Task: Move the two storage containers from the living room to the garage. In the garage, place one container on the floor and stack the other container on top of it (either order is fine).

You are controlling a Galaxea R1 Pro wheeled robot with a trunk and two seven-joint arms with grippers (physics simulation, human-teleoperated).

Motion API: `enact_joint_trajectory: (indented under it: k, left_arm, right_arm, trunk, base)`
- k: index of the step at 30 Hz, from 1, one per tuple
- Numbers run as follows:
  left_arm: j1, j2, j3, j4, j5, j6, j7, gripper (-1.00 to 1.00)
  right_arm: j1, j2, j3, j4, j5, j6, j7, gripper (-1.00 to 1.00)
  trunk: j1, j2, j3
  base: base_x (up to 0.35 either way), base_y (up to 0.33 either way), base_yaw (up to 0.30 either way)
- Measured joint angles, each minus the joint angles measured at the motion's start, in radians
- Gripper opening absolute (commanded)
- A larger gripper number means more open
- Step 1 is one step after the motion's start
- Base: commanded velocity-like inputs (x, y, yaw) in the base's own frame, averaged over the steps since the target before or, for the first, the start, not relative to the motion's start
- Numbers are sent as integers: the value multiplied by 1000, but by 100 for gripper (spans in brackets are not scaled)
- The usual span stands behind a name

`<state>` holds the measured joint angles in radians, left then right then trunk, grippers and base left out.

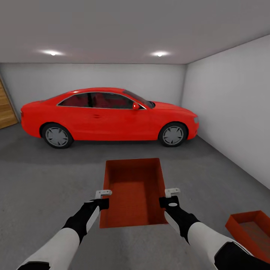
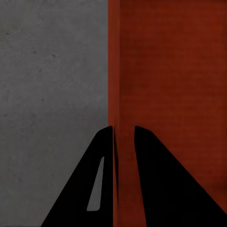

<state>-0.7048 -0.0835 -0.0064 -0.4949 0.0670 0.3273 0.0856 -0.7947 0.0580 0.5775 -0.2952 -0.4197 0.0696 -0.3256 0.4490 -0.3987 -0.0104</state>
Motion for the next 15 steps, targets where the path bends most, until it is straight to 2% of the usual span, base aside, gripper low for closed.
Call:
enact_joint_trajectory:
  k: [9,15]
  left_arm:
    - [0,0,-1,1,0,0,0,-100]
    - [0,0,0,2,1,0,0,-100]
  right_arm:
    - [0,-1,2,0,-2,1,0,-100]
    - [0,0,2,-1,-2,2,-1,-100]
  trunk:
    - [0,0,0]
    - [0,0,0]
  base:
    - [321,0,-12]
    - [321,0,-200]
